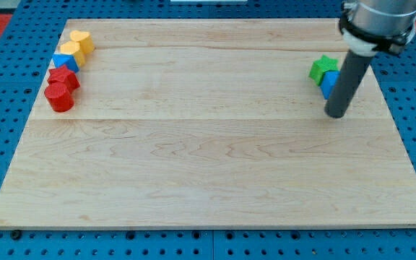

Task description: Separate the blue triangle from group of blocks

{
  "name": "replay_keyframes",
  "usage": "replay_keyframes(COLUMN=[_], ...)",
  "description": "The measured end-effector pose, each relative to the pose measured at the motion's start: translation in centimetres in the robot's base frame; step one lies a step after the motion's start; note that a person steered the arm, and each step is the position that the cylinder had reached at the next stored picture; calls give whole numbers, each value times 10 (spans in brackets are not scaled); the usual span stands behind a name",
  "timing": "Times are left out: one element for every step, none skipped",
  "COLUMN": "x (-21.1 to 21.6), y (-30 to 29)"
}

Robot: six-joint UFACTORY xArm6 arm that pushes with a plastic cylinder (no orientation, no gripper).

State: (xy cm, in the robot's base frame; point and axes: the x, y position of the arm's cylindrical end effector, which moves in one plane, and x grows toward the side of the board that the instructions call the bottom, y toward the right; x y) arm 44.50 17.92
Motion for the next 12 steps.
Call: replay_keyframes(x=[15, 28, 41, 53, 52, 16, -3, -14, -49, -99, -128, -129], y=[-74, -156, -233, -298, -372, -443, -483, -484, -484, -481, -453, -401])
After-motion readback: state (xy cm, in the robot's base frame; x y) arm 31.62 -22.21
